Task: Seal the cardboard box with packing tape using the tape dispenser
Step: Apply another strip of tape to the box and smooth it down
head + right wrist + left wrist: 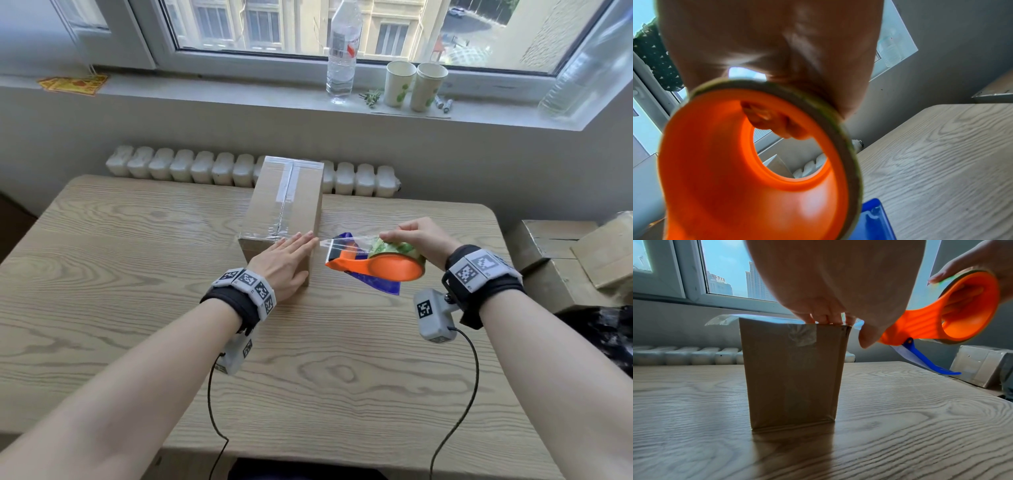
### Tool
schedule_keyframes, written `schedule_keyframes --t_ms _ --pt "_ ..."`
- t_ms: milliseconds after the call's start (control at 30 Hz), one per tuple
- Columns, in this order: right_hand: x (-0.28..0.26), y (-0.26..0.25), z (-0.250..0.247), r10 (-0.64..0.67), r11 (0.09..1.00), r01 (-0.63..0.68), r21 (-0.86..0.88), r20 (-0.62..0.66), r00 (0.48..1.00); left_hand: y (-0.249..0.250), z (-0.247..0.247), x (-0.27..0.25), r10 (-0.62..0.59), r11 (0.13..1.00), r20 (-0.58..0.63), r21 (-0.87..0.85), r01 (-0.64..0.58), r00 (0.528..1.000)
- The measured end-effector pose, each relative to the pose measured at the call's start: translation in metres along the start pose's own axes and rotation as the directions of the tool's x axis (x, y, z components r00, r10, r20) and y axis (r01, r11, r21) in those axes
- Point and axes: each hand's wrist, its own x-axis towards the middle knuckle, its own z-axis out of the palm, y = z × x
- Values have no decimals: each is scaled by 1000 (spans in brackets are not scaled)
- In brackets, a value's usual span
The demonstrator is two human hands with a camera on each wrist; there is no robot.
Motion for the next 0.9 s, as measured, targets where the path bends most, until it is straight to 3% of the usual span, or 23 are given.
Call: schedule_keyframes --t_ms 133,467,600,767,900 --pt "0 3 3 -24 996 25 85 -8 1000 1 -3 0 -5 1000 10 10 5 1000" --pt "-1 -5 13 -80 994 90 67 -138 987 3 -5 -1 -7 1000 6 15 7 1000" --pt "-2 -9 12 -69 997 72 25 -105 992 2 -3 -1 -1 1000 0 22 1 1000" --pt "-10 -7 3 -11 994 16 108 -45 999 1 0 -1 4 1000 0 21 -4 1000" --pt "-13 -3 -1 -1 1000 2 17 -71 997 2 -2 -3 19 1000 -20 6 -19 1000"
